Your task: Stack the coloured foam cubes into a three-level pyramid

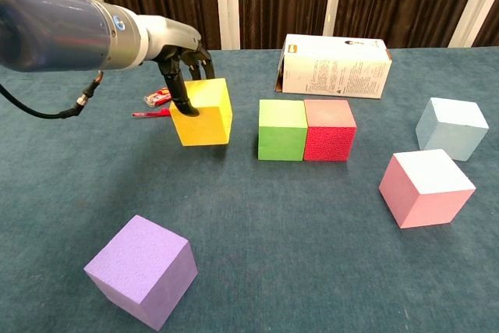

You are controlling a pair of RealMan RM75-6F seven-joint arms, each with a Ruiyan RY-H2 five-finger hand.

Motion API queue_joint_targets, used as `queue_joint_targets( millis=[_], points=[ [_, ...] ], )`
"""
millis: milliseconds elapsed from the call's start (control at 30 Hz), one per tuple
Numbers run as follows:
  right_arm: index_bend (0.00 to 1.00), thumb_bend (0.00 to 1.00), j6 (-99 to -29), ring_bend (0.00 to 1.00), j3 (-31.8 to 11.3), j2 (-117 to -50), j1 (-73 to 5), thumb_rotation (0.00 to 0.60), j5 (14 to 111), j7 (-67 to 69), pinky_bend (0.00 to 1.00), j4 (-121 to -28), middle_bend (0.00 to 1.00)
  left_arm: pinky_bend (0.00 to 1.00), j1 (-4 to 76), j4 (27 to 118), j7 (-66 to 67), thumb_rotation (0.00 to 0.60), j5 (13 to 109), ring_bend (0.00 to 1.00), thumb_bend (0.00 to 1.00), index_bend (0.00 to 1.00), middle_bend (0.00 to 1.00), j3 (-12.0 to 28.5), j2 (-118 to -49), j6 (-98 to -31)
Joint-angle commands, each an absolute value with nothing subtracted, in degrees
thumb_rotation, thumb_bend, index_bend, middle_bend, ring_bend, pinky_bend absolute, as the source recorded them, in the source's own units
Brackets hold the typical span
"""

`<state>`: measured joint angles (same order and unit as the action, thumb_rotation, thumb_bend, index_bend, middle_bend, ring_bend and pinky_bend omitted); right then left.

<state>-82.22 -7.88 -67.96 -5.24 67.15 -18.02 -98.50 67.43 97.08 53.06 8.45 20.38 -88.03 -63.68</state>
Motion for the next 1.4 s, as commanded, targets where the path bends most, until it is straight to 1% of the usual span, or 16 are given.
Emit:
queue_joint_targets(
  millis=[33, 267, 567, 1100, 1400],
  points=[
    [0.0, 0.21, -82.16, 0.0, -7.92, -67.95, -5.25, 0.6, 66.99, -18.08, 0.0, -98.53, 0.0, 0.0, 67.72, 96.08, 51.87, 0.6, 10.06, 0.0, 0.38, 0.3, 0.29, 19.73, -88.93, -62.77],
    [0.0, 0.21, -81.98, 0.0, -8.02, -67.88, -5.28, 0.6, 66.52, -18.13, 0.0, -98.59, 0.0, 0.0, 68.42, 93.3, 50.04, 0.6, 11.34, 0.0, 0.38, 0.3, 0.28, 19.51, -91.63, -63.84],
    [0.0, 0.21, -81.83, 0.0, -8.25, -67.79, -5.3, 0.6, 65.85, -18.07, 0.0, -98.55, 0.0, 0.0, 69.66, 89.66, 50.91, 0.6, 9.43, 0.0, 0.38, 0.29, 0.28, 19.83, -94.82, -66.63],
    [0.0, 0.21, -81.57, 0.0, -8.56, -67.75, -5.35, 0.6, 64.72, -18.03, 0.0, -98.41, 0.0, 0.0, 71.56, 86.19, 52.05, 0.6, 7.27, 0.0, 0.38, 0.29, 0.26, 21.67, -98.85, -65.74],
    [0.0, 0.21, -81.23, 0.0, -8.67, -67.39, -5.4, 0.6, 64.52, -17.36, 0.0, -98.46, 0.0, 0.0, 72.72, 84.97, 54.08, 0.6, 4.6, 0.0, 0.37, 0.29, 0.24, 22.94, -100.67, -67.57]
  ],
)
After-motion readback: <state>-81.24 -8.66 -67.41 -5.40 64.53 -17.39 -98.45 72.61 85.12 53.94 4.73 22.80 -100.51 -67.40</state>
